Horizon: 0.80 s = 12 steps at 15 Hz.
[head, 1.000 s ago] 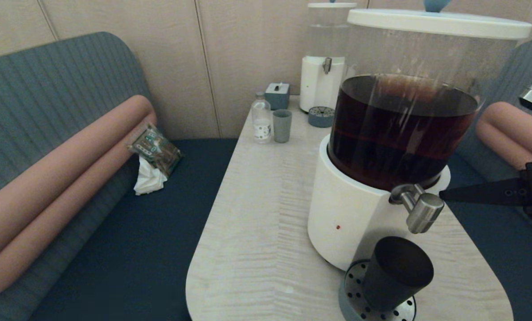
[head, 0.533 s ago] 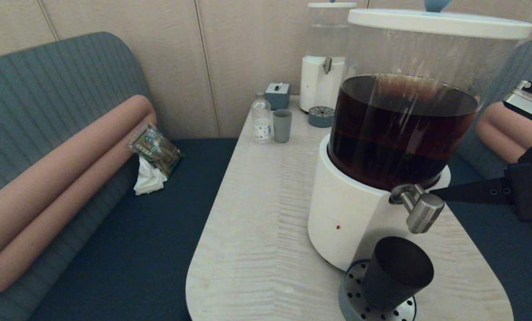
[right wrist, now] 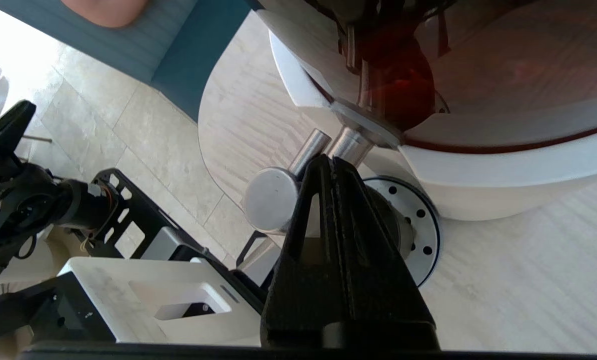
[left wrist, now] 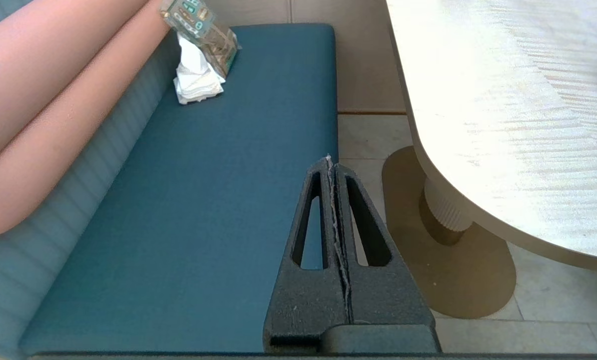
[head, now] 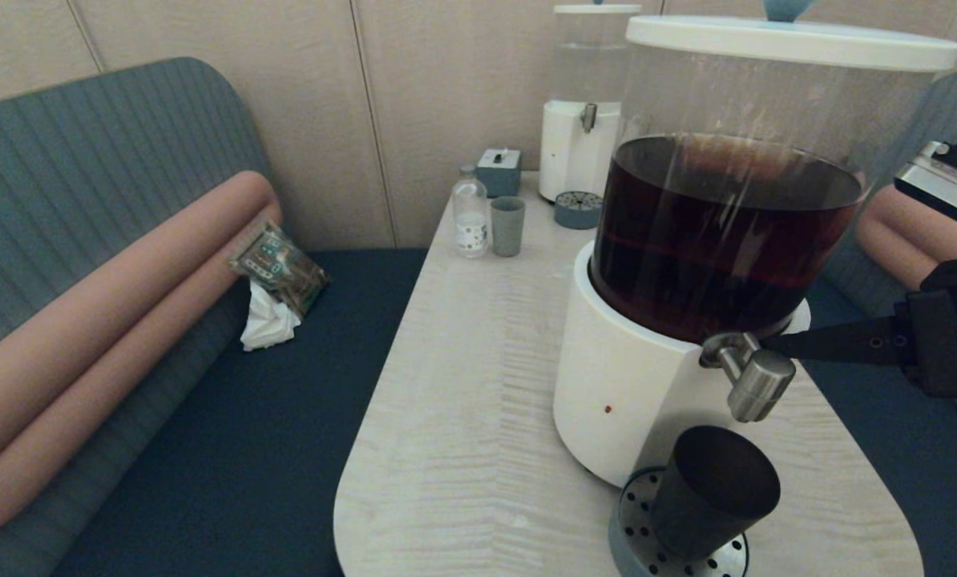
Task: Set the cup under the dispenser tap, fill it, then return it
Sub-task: Turn on the faucet
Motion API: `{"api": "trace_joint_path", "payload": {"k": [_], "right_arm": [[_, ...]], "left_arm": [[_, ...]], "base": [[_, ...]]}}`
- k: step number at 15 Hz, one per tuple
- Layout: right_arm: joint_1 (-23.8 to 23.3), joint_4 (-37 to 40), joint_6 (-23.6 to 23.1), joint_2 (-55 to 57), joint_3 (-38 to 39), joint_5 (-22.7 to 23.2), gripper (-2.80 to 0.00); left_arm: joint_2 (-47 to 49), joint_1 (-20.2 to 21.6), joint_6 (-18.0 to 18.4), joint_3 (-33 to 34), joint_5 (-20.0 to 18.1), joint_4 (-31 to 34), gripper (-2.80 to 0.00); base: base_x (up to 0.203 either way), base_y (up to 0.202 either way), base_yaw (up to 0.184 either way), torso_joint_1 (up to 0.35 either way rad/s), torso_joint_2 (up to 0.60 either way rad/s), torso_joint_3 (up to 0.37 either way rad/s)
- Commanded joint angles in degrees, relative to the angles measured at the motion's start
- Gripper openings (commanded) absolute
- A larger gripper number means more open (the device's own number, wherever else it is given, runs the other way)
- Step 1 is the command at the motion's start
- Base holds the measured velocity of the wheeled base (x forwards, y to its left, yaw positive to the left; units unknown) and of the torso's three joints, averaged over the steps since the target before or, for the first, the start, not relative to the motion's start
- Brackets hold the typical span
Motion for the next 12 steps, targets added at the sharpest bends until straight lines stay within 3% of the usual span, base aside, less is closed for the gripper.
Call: {"api": "trace_joint_path", "payload": {"k": [1, 8, 12], "right_arm": [[0.4, 0.3, 0.0, 0.3, 0.1, 0.3, -2.8], [2.2, 0.1, -2.3, 1.7, 0.0, 0.4, -2.8], [2.3, -4.5, -2.4, 1.8, 1.1, 0.6, -2.8]], "left_arm": [[0.1, 0.0, 0.0, 0.0, 0.0, 0.0, -2.8], [0.1, 0.0, 0.0, 0.0, 0.0, 0.0, -2.8], [0.1, 0.0, 0.0, 0.0, 0.0, 0.0, -2.8]], "base": [[0.0, 0.0, 0.0, 0.0, 0.0, 0.0], [0.0, 0.0, 0.0, 0.0, 0.0, 0.0], [0.0, 0.0, 0.0, 0.0, 0.0, 0.0]]}}
